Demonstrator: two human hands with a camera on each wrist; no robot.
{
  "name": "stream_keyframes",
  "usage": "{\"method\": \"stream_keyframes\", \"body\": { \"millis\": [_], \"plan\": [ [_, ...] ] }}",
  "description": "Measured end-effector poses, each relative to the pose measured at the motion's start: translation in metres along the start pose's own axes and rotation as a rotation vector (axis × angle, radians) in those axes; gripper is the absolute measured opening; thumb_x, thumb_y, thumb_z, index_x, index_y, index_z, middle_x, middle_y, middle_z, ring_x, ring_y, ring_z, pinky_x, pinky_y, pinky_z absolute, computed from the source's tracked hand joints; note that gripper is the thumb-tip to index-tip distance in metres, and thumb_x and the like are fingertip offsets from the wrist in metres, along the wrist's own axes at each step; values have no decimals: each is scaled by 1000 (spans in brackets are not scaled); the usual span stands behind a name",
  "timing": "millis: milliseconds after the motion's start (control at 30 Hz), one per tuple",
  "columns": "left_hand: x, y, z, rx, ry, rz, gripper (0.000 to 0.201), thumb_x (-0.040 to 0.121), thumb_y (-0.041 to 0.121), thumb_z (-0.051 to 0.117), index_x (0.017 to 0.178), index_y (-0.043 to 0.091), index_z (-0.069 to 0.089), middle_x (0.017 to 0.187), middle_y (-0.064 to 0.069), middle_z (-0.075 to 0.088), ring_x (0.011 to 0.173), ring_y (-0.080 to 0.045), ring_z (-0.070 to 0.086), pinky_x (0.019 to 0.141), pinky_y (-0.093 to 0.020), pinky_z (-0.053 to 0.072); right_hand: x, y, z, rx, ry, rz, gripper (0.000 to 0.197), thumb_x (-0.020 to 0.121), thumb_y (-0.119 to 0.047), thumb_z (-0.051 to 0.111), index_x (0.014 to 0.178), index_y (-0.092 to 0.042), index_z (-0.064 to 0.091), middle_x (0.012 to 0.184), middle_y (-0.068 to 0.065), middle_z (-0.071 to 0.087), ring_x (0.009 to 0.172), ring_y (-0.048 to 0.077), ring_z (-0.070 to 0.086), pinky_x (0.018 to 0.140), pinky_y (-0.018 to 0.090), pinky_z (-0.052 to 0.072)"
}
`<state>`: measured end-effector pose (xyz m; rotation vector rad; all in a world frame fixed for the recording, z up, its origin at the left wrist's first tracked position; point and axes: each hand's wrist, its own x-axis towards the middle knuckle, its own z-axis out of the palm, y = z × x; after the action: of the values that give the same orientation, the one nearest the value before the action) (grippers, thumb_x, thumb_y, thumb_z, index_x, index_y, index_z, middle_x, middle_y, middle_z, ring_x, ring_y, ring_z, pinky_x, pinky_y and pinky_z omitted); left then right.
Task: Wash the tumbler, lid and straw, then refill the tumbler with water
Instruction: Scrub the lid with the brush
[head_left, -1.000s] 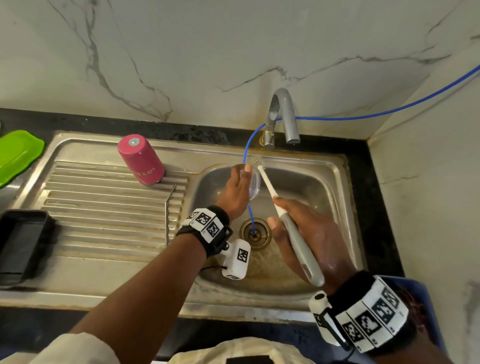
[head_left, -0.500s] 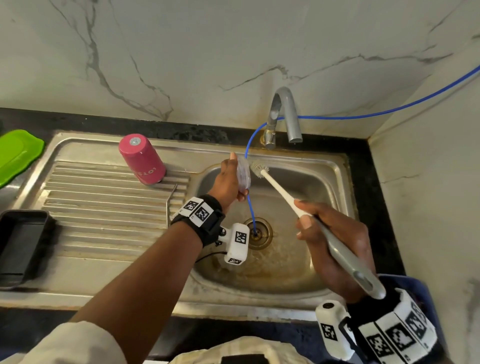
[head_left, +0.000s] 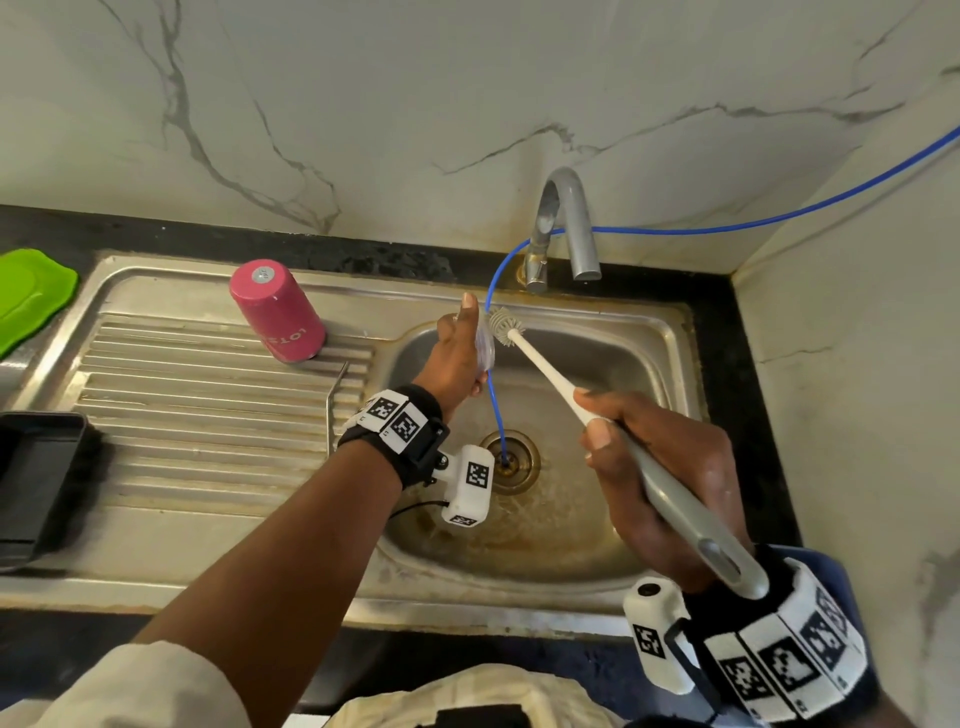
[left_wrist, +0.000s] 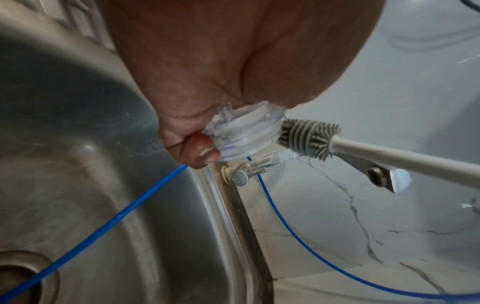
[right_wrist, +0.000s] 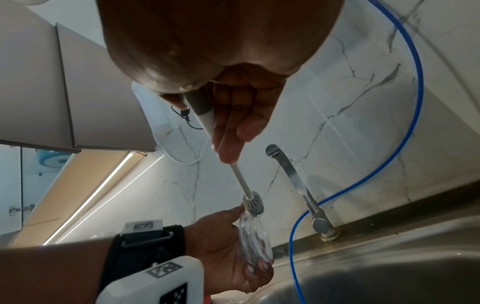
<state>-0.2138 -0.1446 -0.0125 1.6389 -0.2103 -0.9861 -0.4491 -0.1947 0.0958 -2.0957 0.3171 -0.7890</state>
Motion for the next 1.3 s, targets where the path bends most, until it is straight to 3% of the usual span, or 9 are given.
{"method": "stream_keyframes", "body": {
  "millis": [100, 200, 367, 533, 767, 933, 1100, 1200, 1300],
  "plan": [
    [-3, 2, 1, 10, 0, -25, 90, 97, 82, 18, 154, 16, 39, 75, -4, 53, 64, -14, 48, 59, -29, 43, -1, -1, -1, -1, 14, -7, 31, 104, -23, 57, 114, 2, 73, 71, -2, 66, 57, 13, 65, 53, 26, 49],
    [-3, 3, 5, 18, -10, -6, 82, 102, 75, 13, 131, 12, 58, 67, -5, 51, 61, -15, 46, 59, -30, 41, -3, -1, 1, 21, 24, 14, 31, 104, -24, 55, 114, 0, 73, 72, 3, 69, 60, 19, 69, 52, 39, 55],
    [-3, 2, 10, 44, 20, 38, 89, 106, 68, 12, 143, 0, 55, 75, -11, 58, 67, -18, 52, 64, -30, 45, 1, 5, 6, 99, 42, 96, 29, 106, -24, 53, 119, -4, 70, 74, 7, 68, 60, 27, 68, 53, 48, 55],
    [-10, -1, 17, 158, -30, 142, 66, 105, 70, 17, 130, 20, 51, 127, -41, 57, 120, -56, 57, 104, -64, 47, 17, 16, 13, 61, 97, 156, 26, 108, -27, 55, 117, -8, 69, 80, 3, 69, 64, 25, 69, 55, 52, 57],
    [-7, 1, 4, 153, 71, 121, 58, 109, 62, 19, 140, 19, 44, 142, -34, 53, 133, -52, 52, 112, -63, 44, 22, 4, 12, 100, 46, 159, 18, 106, -16, 57, 112, -6, 71, 77, 5, 69, 61, 25, 69, 54, 50, 55],
    [-6, 1, 5, 176, 12, 162, 53, 108, 63, 20, 127, 22, 47, 129, -35, 57, 118, -51, 59, 102, -59, 48, 22, 3, 10, 91, 46, 157, 18, 106, -20, 56, 109, -8, 70, 75, 5, 69, 58, 23, 70, 53, 49, 56],
    [-8, -8, 9, 248, -56, 270, 50, 106, 61, 28, 129, 20, 46, 102, 8, 55, 91, -12, 59, 90, -41, 47, 39, 15, 6, 143, 118, 330, 19, 104, -25, 58, 106, -11, 71, 75, 7, 71, 63, 20, 73, 56, 23, 56],
    [-3, -9, 6, 191, 20, 210, 55, 109, 61, 28, 137, 18, 46, 123, -23, 62, 110, -45, 64, 85, -46, 53, 39, 10, 5, 141, 87, 292, 14, 105, -21, 59, 106, -16, 72, 76, 5, 71, 64, 19, 73, 56, 29, 59],
    [0, -2, 1, 155, 39, 173, 50, 110, 59, 24, 132, 18, 44, 115, -30, 60, 77, -24, 61, 65, -32, 48, 32, 2, 8, 79, 44, 181, 18, 105, -21, 59, 110, -10, 72, 80, -2, 72, 66, 19, 73, 59, 44, 61]
  ]
}}
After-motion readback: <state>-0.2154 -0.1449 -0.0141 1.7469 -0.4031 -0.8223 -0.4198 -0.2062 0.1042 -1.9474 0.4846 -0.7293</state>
